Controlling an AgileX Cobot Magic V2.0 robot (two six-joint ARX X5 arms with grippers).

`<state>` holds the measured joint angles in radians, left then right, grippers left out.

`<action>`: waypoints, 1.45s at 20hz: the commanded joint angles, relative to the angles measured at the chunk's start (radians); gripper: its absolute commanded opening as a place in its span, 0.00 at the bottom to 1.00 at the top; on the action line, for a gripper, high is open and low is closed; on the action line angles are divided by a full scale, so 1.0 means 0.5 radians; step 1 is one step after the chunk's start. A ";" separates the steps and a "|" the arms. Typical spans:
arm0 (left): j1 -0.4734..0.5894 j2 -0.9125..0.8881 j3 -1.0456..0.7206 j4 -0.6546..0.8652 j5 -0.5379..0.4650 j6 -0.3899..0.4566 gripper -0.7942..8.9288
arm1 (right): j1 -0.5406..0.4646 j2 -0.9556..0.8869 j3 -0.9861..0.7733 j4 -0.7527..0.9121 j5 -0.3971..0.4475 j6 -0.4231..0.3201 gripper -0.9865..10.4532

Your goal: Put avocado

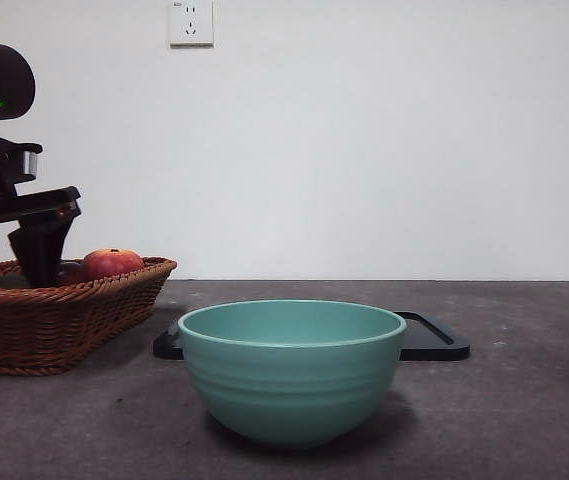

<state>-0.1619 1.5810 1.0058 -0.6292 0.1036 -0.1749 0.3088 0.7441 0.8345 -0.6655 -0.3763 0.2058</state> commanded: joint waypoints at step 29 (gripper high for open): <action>-0.861 -0.394 0.492 -0.500 0.357 -0.108 0.27 | 0.011 0.008 0.034 0.072 0.021 -0.018 0.62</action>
<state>-0.5842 1.3663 1.2289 -0.8841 0.2768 -0.2104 0.3088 0.7441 0.8345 -0.6415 -0.3649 0.2054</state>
